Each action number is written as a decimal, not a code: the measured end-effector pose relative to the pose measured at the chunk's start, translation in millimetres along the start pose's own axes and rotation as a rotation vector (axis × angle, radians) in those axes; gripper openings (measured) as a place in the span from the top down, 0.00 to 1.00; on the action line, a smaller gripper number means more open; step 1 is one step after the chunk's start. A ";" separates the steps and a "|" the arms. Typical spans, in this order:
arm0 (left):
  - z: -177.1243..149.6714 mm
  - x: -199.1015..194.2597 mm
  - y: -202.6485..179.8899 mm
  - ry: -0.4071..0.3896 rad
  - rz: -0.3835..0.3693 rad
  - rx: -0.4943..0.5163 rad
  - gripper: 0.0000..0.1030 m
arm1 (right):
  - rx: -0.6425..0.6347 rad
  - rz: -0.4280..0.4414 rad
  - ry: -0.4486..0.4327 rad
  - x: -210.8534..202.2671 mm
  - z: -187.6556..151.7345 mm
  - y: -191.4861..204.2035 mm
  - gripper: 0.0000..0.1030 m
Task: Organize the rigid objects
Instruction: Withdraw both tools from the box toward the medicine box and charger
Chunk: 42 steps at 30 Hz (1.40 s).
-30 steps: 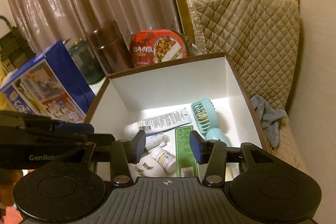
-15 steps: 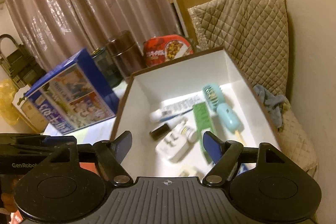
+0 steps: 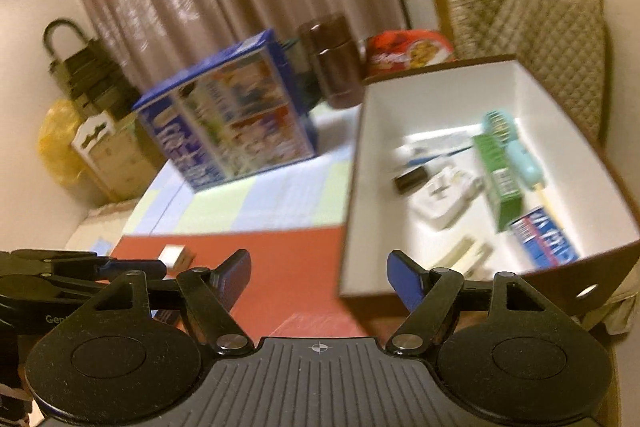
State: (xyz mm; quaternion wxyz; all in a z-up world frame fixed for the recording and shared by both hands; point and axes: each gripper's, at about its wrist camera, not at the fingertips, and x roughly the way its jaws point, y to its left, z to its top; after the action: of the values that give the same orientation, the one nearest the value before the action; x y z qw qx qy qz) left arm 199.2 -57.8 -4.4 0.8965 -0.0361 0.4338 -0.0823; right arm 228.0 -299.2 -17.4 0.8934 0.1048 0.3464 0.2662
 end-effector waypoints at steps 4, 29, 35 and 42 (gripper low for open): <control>-19.5 -14.3 20.4 0.011 0.022 -0.034 0.47 | -0.032 0.013 0.034 9.3 -14.1 23.4 0.30; -81.9 -28.1 144.2 0.061 0.218 -0.232 0.47 | -0.224 0.143 0.210 116.6 -51.3 135.3 0.30; -85.0 -15.7 174.6 0.078 0.248 -0.263 0.47 | -0.279 0.164 0.220 153.5 -46.7 154.6 0.30; -86.2 0.3 203.6 0.104 0.263 -0.288 0.47 | -0.342 0.193 0.249 197.4 -43.0 175.6 0.30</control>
State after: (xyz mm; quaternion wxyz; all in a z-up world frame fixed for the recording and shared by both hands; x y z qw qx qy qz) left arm 155.5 143.0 -85.9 0.8615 -0.1026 0.4878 0.0967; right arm 250.2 -44.0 -95.0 0.8189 -0.0492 0.3922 0.4162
